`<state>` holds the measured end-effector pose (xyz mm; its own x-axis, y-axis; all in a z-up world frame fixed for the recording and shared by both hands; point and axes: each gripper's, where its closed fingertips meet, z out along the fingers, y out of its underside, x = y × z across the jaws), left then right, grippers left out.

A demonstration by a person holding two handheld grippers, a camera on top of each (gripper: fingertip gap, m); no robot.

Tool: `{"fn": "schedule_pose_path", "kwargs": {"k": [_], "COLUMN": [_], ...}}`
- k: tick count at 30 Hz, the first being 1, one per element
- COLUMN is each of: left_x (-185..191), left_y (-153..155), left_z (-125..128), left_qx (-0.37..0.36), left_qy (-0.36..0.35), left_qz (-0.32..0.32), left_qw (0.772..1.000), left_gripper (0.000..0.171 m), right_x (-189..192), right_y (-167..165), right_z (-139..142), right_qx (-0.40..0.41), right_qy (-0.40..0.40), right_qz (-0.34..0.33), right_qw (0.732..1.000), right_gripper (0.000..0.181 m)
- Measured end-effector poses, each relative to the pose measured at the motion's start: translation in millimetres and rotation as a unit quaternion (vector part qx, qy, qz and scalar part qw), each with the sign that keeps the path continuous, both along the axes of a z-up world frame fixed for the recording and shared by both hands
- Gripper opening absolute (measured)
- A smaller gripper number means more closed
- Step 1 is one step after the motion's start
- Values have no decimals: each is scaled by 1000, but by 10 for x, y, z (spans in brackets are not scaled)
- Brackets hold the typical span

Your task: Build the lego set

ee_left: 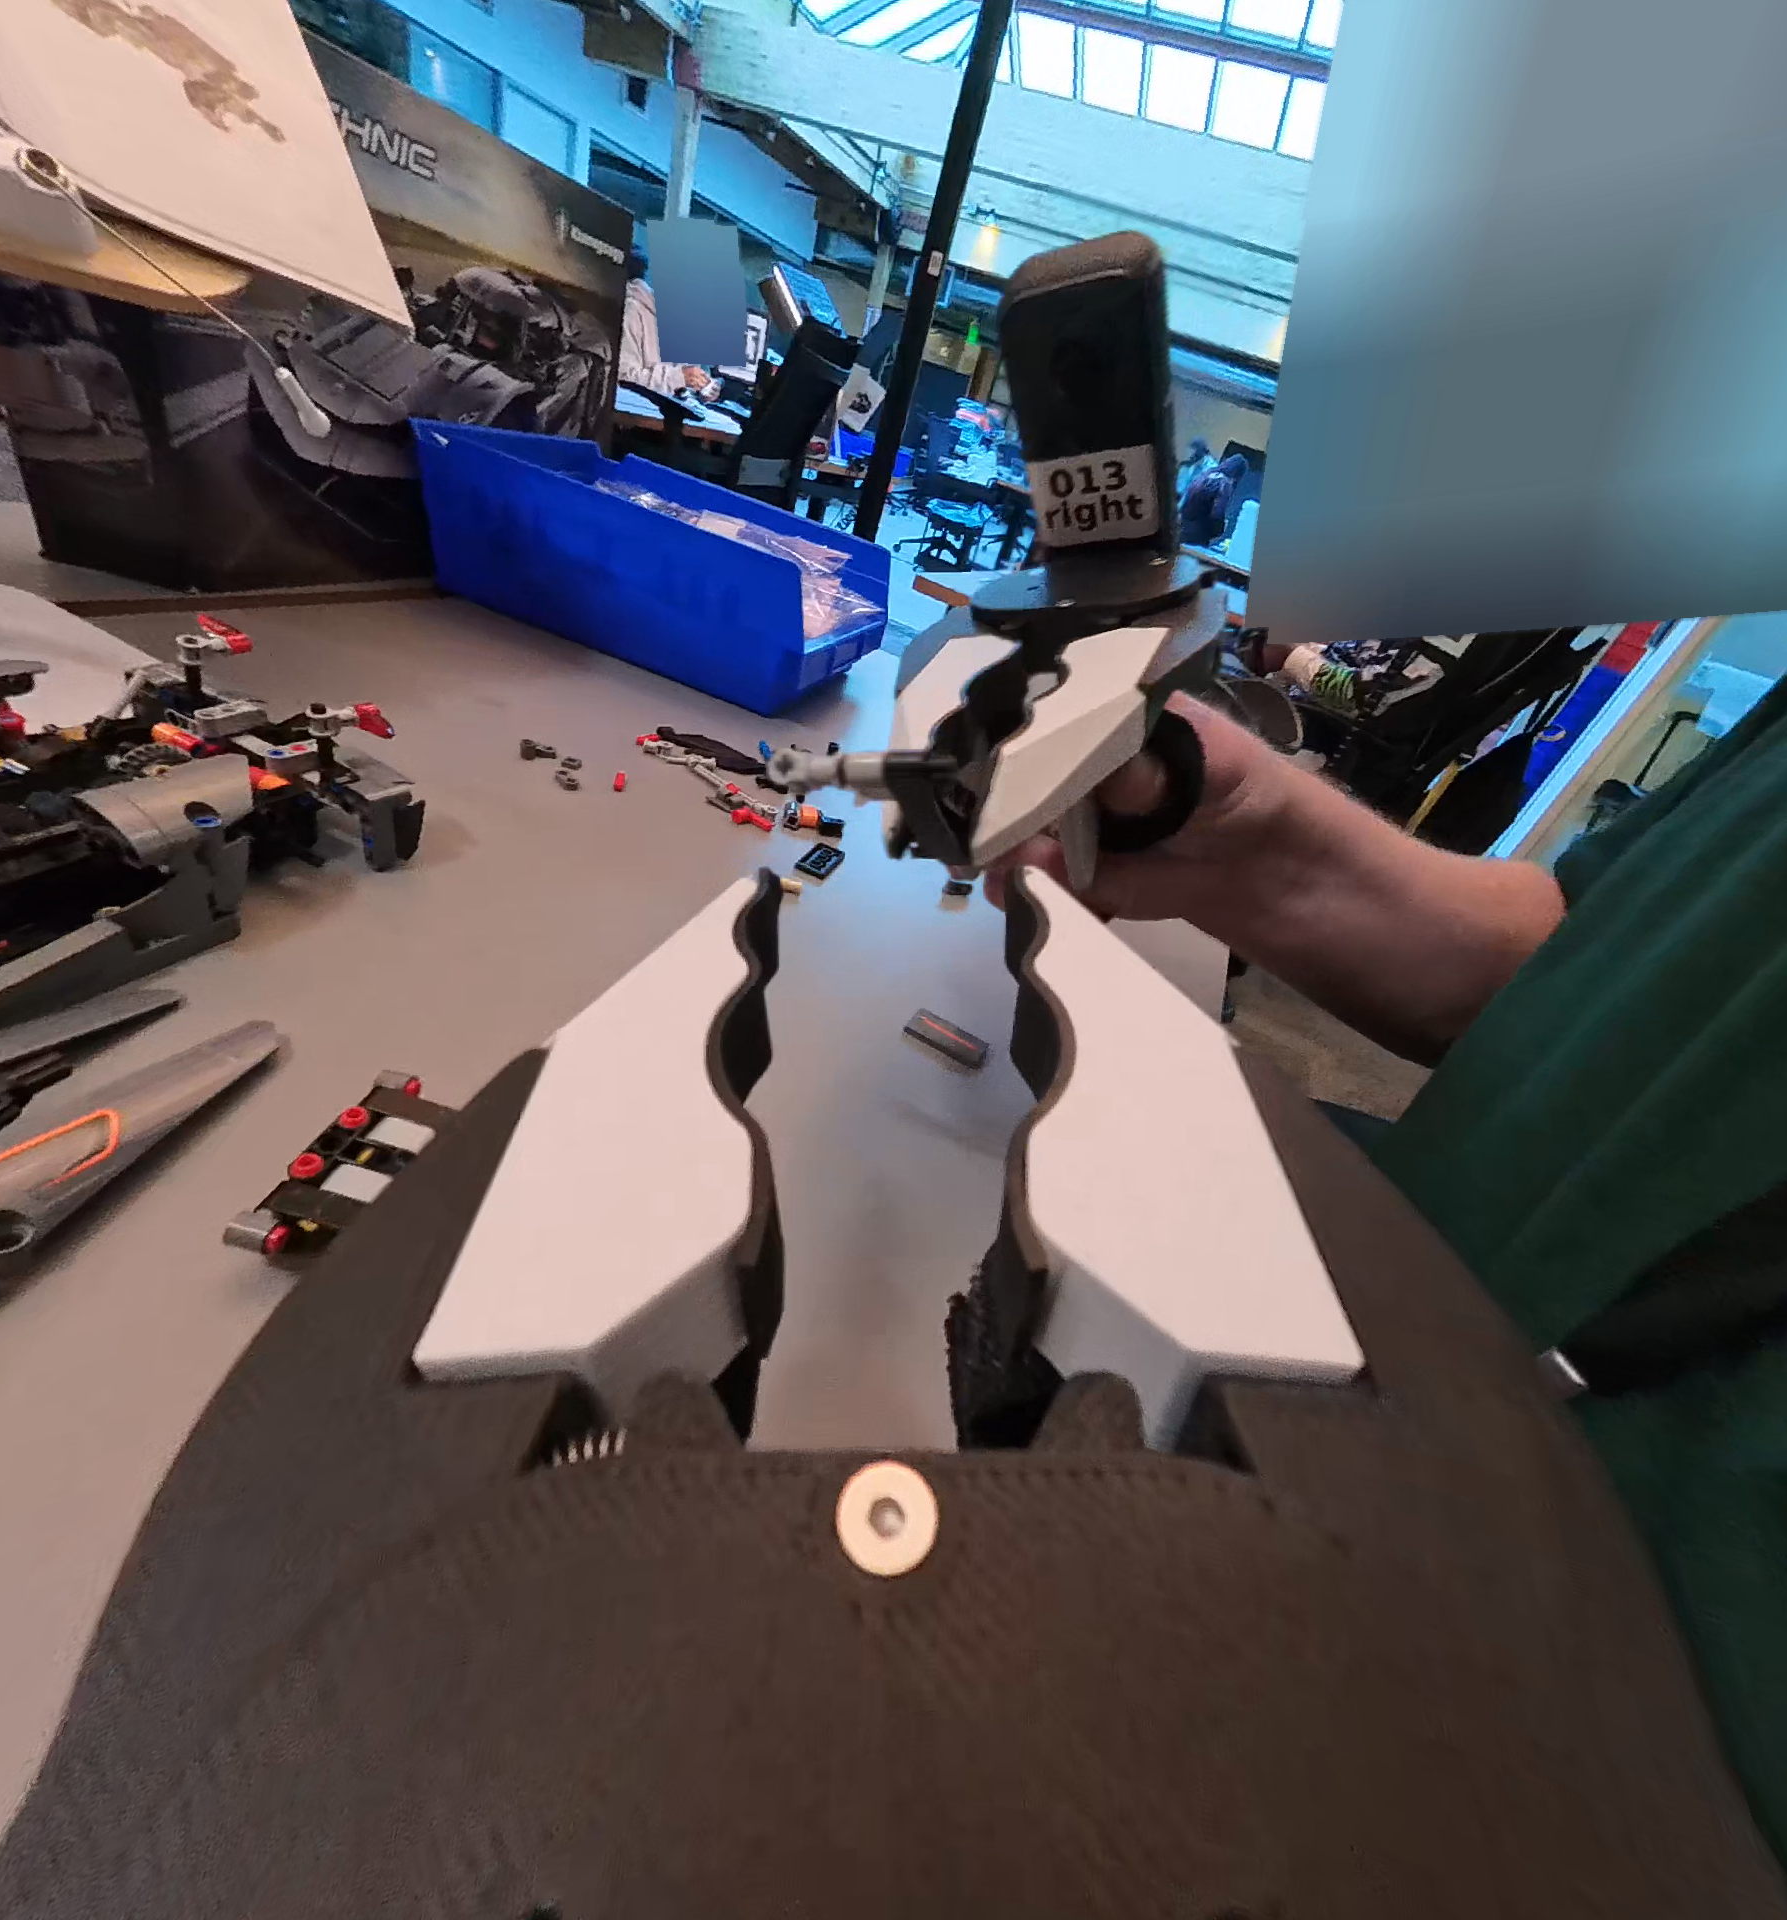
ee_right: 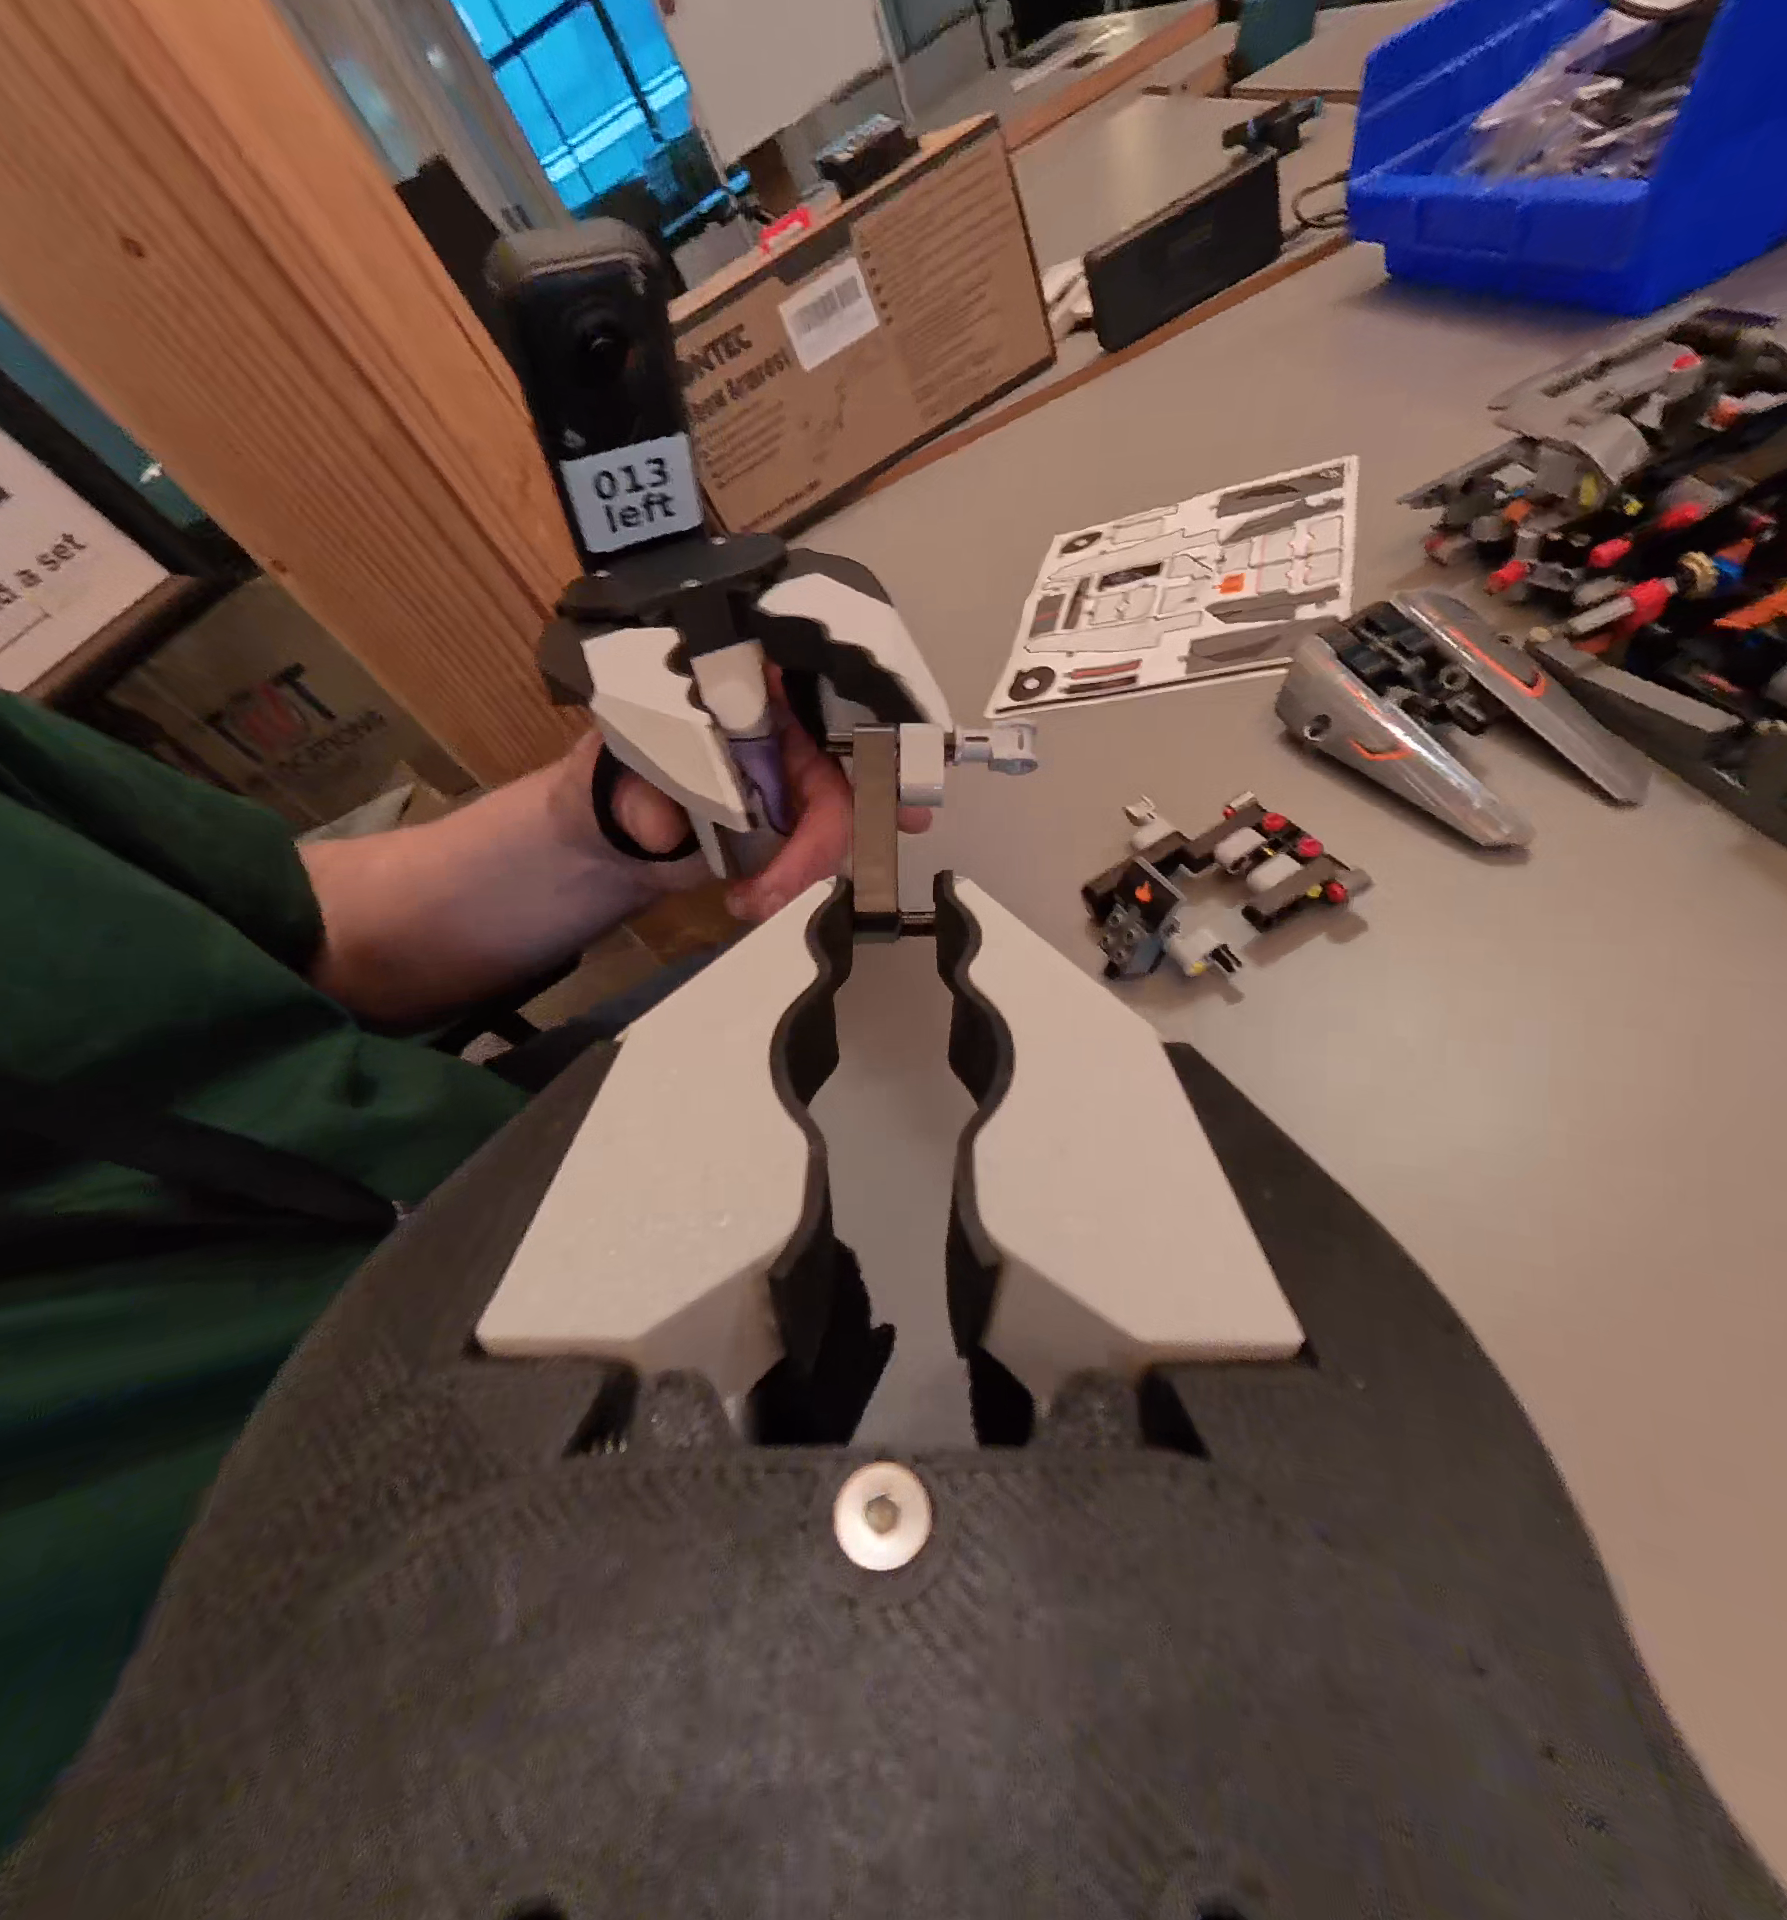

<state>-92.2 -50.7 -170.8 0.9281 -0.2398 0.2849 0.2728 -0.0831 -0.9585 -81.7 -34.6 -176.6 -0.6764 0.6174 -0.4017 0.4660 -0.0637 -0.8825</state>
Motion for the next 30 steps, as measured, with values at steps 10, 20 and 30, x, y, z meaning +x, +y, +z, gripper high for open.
{"fn": "schedule_pose_path", "kwargs": {"k": [10, 20, 30], "left_x": [-375, -251, -216], "left_y": [-326, -244, -282], "left_z": [-194, -590, -622], "left_qx": [-81, -157, -167], "left_qy": [71, 111, 124], "left_qz": [91, 88, 86], "left_qw": [990, 977, 974], "left_gripper": [39, 39, 38], "right_x": [19, 45, 65], "right_y": [226, 255, 330], "right_z": [-961, -1079, -1045], "right_qx": [300, 299, 312], "right_qy": [-81, -132, -111], "right_qz": [-33, -20, 6], "right_qw": [950, 945, 944], "right_gripper": [13, 26, 22]}}
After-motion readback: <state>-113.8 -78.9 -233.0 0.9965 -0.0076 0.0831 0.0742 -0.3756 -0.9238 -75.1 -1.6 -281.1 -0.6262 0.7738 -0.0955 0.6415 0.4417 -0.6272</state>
